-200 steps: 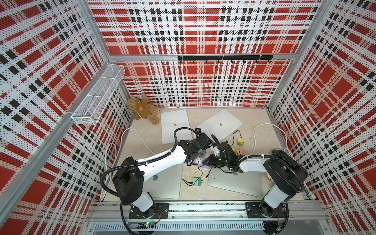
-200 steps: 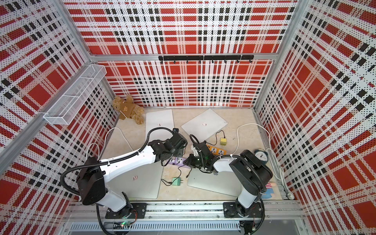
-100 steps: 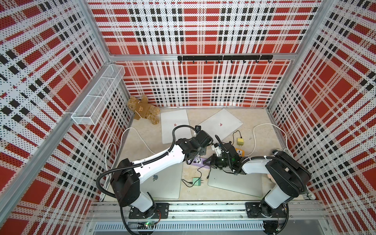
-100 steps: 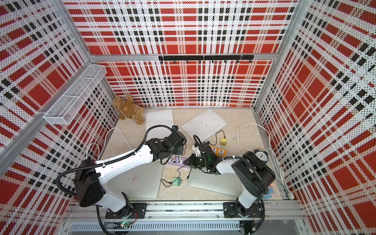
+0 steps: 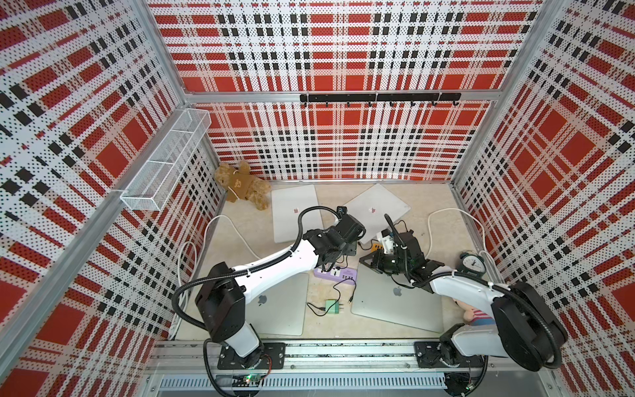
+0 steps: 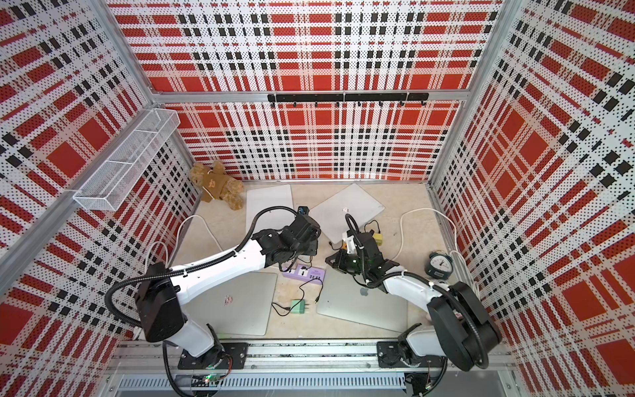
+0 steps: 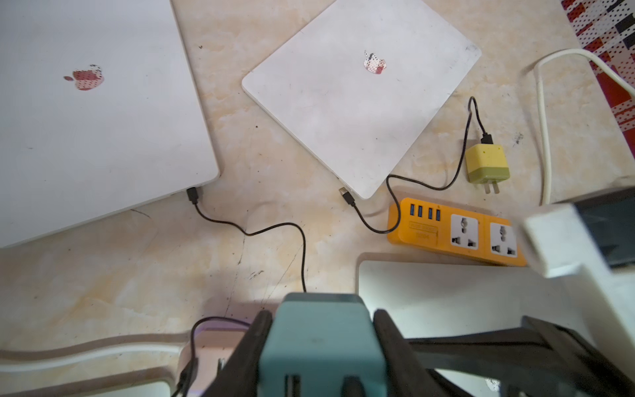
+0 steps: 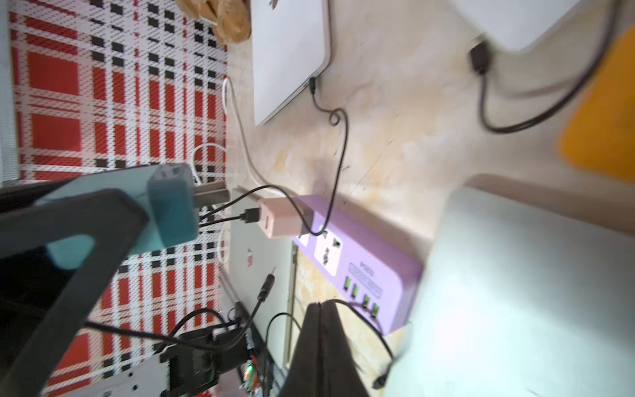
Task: Unplug the laptop charger
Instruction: Place the plug at the center of the board.
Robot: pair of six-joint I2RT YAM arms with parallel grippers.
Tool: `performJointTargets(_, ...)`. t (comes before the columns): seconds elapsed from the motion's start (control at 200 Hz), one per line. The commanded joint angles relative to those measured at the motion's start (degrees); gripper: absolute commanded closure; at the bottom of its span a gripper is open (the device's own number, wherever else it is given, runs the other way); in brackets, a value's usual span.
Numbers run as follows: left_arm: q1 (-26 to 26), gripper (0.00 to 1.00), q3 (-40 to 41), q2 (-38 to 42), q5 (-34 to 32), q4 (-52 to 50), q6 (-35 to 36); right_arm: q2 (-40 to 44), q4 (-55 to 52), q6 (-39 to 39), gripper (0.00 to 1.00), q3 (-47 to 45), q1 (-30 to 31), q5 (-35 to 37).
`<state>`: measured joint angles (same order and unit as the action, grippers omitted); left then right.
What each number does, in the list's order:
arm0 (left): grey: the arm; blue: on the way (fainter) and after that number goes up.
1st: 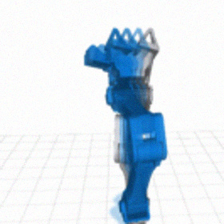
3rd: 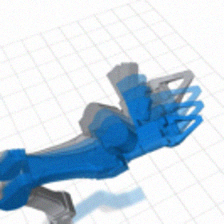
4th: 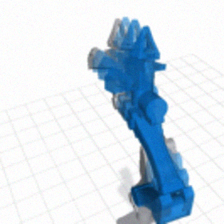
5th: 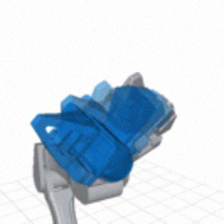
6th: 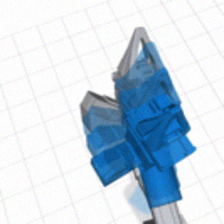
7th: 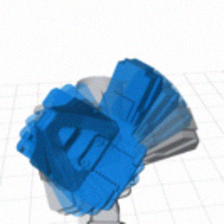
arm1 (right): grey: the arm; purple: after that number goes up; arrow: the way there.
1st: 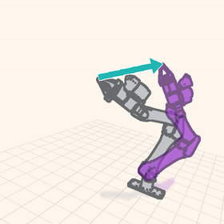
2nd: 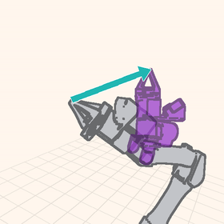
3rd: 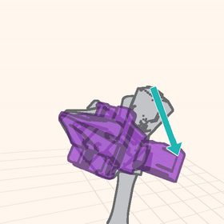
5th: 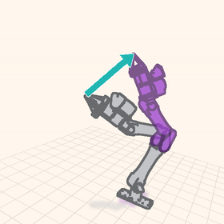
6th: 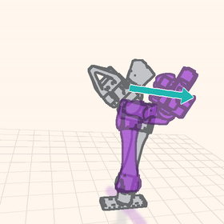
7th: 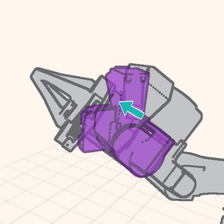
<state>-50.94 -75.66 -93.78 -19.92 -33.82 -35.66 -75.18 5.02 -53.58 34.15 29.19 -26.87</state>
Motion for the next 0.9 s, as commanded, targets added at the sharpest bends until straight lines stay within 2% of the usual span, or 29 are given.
performJointTargets(0.0, 0.22, 0.73, -2.13, -2.29, 0.93, 4.74, 1.37, 3.87, -11.36, 6.27, 1.00, 2.23, -2.21, 4.61)
performJointTargets(0.501, 2.00, 0.73, -4.98, -11.83, 1.25, 12.73, 3.42, 11.13, -17.16, 9.83, 1.00, -0.66, -8.63, 4.37)
performJointTargets(0.892, 2.25, 0.73, -6.60, -17.48, -0.03, 15.66, 4.43, 12.32, -18.99, 12.01, 1.00, -1.57, -11.04, 3.77)
